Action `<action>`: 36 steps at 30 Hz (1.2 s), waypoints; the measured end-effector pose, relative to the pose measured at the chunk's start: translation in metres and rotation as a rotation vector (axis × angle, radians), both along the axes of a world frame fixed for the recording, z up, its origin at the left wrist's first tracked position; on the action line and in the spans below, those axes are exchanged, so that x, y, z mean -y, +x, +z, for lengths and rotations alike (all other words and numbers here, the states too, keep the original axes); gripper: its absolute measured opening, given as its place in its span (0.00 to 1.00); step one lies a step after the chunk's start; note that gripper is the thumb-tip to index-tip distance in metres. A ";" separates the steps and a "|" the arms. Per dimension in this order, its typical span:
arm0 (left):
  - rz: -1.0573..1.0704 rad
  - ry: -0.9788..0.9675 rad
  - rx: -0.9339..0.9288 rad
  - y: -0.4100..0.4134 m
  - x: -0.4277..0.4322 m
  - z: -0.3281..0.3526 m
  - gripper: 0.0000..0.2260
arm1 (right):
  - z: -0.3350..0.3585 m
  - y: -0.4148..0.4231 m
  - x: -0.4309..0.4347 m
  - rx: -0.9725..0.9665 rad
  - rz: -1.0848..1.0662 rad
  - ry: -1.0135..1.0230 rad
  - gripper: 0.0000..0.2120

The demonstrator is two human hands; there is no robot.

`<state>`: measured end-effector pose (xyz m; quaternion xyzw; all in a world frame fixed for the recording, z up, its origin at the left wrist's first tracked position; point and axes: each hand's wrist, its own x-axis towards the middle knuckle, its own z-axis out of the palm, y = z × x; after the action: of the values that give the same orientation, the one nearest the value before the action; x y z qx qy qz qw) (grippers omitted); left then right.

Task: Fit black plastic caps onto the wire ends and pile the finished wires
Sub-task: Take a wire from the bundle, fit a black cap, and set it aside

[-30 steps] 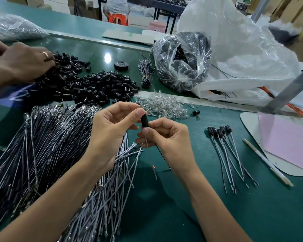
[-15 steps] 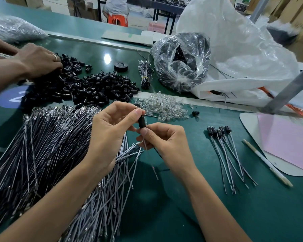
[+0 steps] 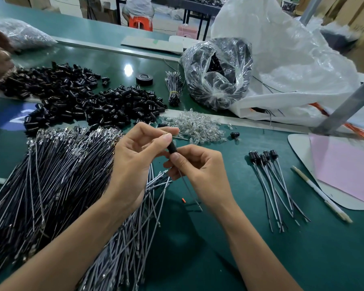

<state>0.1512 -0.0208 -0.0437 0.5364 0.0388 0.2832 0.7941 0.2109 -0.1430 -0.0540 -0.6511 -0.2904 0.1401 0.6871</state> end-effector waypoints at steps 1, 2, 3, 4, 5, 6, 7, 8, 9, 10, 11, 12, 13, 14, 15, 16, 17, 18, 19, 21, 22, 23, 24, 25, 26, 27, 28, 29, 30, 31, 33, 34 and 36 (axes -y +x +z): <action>0.004 0.000 0.010 0.000 0.000 0.000 0.06 | 0.000 -0.001 -0.001 -0.015 0.011 0.005 0.04; 0.008 0.002 0.018 0.001 0.000 0.000 0.06 | 0.000 -0.002 -0.003 -0.025 0.016 0.009 0.04; 0.013 0.005 0.022 0.001 -0.001 -0.001 0.05 | -0.001 -0.004 -0.004 -0.027 0.015 0.013 0.04; 0.015 0.007 0.022 0.002 -0.001 0.000 0.05 | -0.001 -0.005 -0.005 -0.024 0.009 0.018 0.04; 0.013 0.006 0.018 0.002 -0.001 0.000 0.06 | -0.001 -0.006 -0.006 -0.019 0.001 0.023 0.04; 0.009 0.003 0.013 0.002 0.000 0.000 0.06 | -0.002 -0.006 -0.006 -0.017 -0.007 0.031 0.04; 0.003 0.003 0.007 0.002 0.000 -0.001 0.06 | -0.002 -0.007 -0.006 -0.018 -0.012 0.039 0.03; -0.008 0.005 0.000 0.002 0.002 -0.001 0.05 | -0.001 -0.007 -0.006 -0.021 -0.013 0.047 0.03; -0.023 0.010 -0.006 0.002 0.003 -0.001 0.05 | -0.001 -0.007 -0.005 -0.023 -0.011 0.052 0.03; -0.041 0.014 -0.010 0.001 0.004 -0.002 0.04 | -0.001 -0.008 -0.005 -0.022 -0.010 0.055 0.03; -0.058 0.017 -0.011 0.001 0.004 -0.001 0.03 | -0.001 -0.008 -0.005 -0.019 -0.007 0.058 0.03; -0.070 0.017 -0.013 0.000 0.004 -0.001 0.03 | -0.001 -0.008 -0.005 -0.016 -0.004 0.059 0.04; -0.074 0.015 -0.015 0.000 0.003 0.000 0.03 | -0.001 -0.007 -0.005 -0.010 -0.002 0.058 0.04; -0.070 0.015 -0.020 -0.001 0.002 0.002 0.03 | -0.001 -0.006 -0.004 -0.001 -0.004 0.051 0.05; -0.061 0.024 -0.029 -0.001 0.001 0.003 0.03 | -0.001 -0.004 -0.003 0.013 -0.009 0.038 0.06; -0.049 0.042 -0.041 -0.001 0.001 0.004 0.03 | -0.001 -0.002 -0.002 0.031 -0.016 0.020 0.06; -0.033 0.063 -0.050 -0.002 0.001 0.004 0.04 | 0.000 -0.001 -0.001 0.050 -0.020 0.001 0.06; -0.016 0.080 -0.056 -0.001 0.001 0.004 0.05 | 0.000 0.001 -0.001 0.066 -0.023 -0.016 0.06; -0.003 0.090 -0.057 -0.001 0.001 0.004 0.06 | 0.000 0.002 0.000 0.077 -0.022 -0.031 0.05; 0.009 0.089 -0.058 -0.001 0.001 0.003 0.06 | 0.001 0.003 0.001 0.086 -0.020 -0.051 0.04; 0.004 0.086 -0.060 -0.001 0.001 0.003 0.06 | 0.001 0.003 0.002 0.092 -0.021 -0.059 0.04; -0.007 0.086 -0.064 -0.001 0.001 0.003 0.06 | 0.002 0.003 0.003 0.100 -0.023 -0.066 0.04; -0.022 0.088 -0.071 0.000 0.001 0.002 0.06 | 0.002 0.003 0.003 0.108 -0.026 -0.073 0.05; -0.039 0.088 -0.077 0.000 0.001 0.002 0.07 | 0.003 0.004 0.003 0.113 -0.030 -0.077 0.05; -0.055 0.085 -0.081 0.000 0.001 0.002 0.08 | 0.004 0.004 0.004 0.117 -0.034 -0.078 0.06; -0.070 0.080 -0.085 0.001 0.000 0.002 0.08 | 0.005 0.004 0.004 0.118 -0.039 -0.075 0.08; -0.083 0.075 -0.088 0.001 0.000 0.002 0.09 | 0.005 0.004 0.004 0.118 -0.043 -0.071 0.08; -0.097 0.073 -0.091 0.001 0.000 0.002 0.10 | 0.006 0.004 0.005 0.119 -0.047 -0.068 0.08; -0.108 0.076 -0.094 0.001 0.000 0.001 0.11 | 0.007 0.004 0.005 0.122 -0.053 -0.067 0.08; -0.113 0.081 -0.094 0.001 0.000 0.001 0.11 | 0.007 0.004 0.006 0.126 -0.058 -0.069 0.07; -0.110 0.082 -0.083 0.001 0.002 0.001 0.11 | 0.008 0.003 0.006 0.129 -0.064 -0.072 0.08; -0.103 0.078 -0.076 0.000 0.002 0.001 0.11 | 0.007 0.003 0.005 0.126 -0.065 -0.072 0.08; -0.085 0.074 -0.065 0.000 0.003 0.002 0.11 | 0.007 0.003 0.004 0.124 -0.066 -0.072 0.09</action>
<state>0.1513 -0.0239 -0.0419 0.5755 0.0311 0.2329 0.7833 0.2141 -0.1475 -0.0470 -0.6920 -0.3055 0.0871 0.6483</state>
